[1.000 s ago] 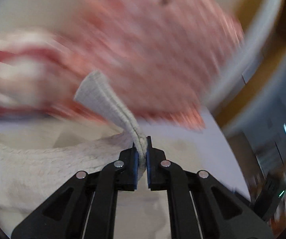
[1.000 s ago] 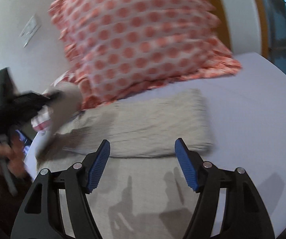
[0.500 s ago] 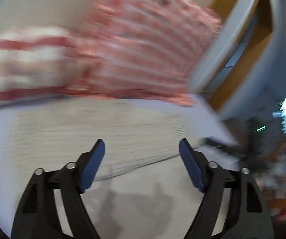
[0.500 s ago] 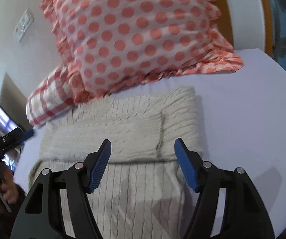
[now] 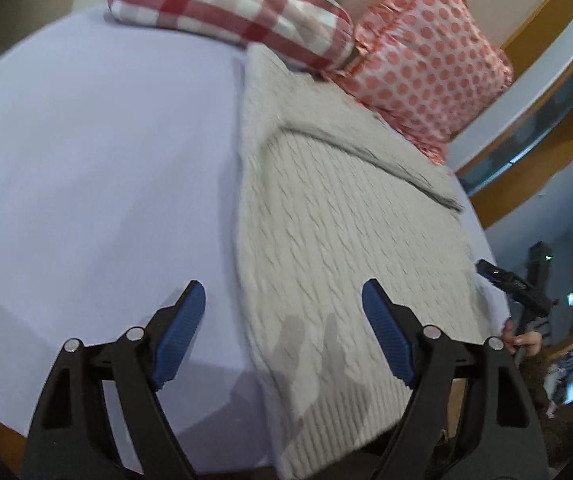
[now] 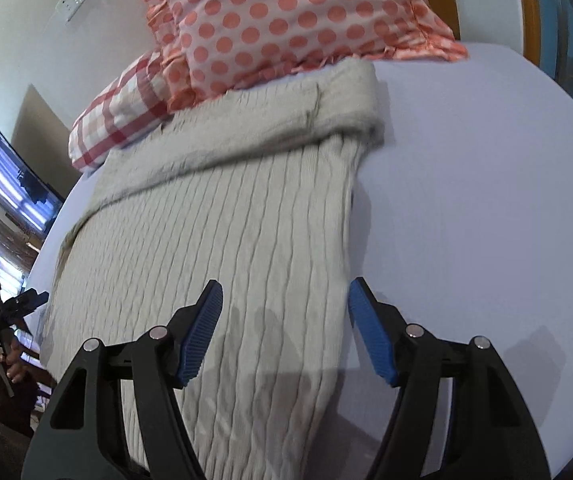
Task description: Fold small clothes
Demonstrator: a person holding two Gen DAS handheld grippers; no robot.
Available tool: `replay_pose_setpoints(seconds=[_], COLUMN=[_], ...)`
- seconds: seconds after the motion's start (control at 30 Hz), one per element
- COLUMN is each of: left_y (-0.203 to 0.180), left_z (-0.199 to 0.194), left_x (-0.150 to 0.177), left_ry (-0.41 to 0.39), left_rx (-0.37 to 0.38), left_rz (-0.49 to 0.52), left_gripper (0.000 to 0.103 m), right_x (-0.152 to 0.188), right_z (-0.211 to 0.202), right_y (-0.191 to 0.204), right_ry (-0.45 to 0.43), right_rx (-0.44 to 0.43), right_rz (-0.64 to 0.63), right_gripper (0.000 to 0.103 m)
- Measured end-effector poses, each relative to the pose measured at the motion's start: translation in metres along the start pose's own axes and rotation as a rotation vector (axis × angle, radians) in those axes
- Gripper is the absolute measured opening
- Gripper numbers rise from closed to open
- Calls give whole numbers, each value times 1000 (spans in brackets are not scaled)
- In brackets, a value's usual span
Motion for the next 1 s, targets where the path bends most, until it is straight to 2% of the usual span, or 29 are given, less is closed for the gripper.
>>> replay_pose_setpoints(seconds=[0.1, 0.17, 0.3, 0.33, 0.37, 0.4, 0.5, 0.53, 0.57, 0.63, 0.67, 0.73, 0.83, 0.9, 1.0], left_y=[-12, -20, -29, -31, -32, -33, -33, -32, -29, -29, -28, -30, -34, -39, -42], left_z=[-4, -4, -9, -10, -11, -12, -13, -11, -7, -6, -4, -6, -18, -31, -38], left_x=[16, 24, 41, 45, 48, 52, 60, 61, 64, 63, 62, 55, 31, -2, -58], left_ry=[1, 18, 30, 35, 38, 43, 59, 73, 101, 90, 98, 99, 56, -11, -102], left_rx=[9, 30, 2, 5, 11, 24, 60, 73, 85, 77, 79, 112, 174, 216, 222], left_rz=[47, 60, 101, 102, 100, 92, 58, 41, 12, 1, -4, -20, -37, -39, -57], left_gripper=[80, 80, 76, 74, 73, 69, 49, 30, 20, 12, 11, 10, 9, 9, 9], right_x=[18, 29, 48, 52, 60, 66, 83, 86, 90, 91, 89, 81, 50, 27, -20], right_z=[-5, -11, -23, -25, -28, -29, -32, -32, -31, -31, -32, -41, -70, -81, -83], right_y=[9, 15, 17, 17, 18, 20, 30, 31, 31, 29, 28, 28, 30, 30, 28], right_ry=[4, 2, -1, 0, 10, 13, 19, 12, 7, -17, -35, -96, -262, -337, -410], right_rx=[-4, -25, -50, -69, -127, -160, -231, -240, -268, -297, -312, -350, -439, -469, -483], right_rz=[-20, -29, -21, -12, 5, 13, 14, 21, 39, 75, 93, 114, 133, 139, 158], right_gripper=[65, 58, 46, 39, 37, 34, 17, 9, 9, 9, 8, 8, 8, 8, 8])
Point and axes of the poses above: each gripper's, at about its wrist camera, not at the fingertips, and z roughly the way its jaws point, y to its left, x to its underside, the point moved 4 cm from there along z, roughly the way its jaws point, and after that the axes turned 6 degrees about -z, right-handed, at the moved point
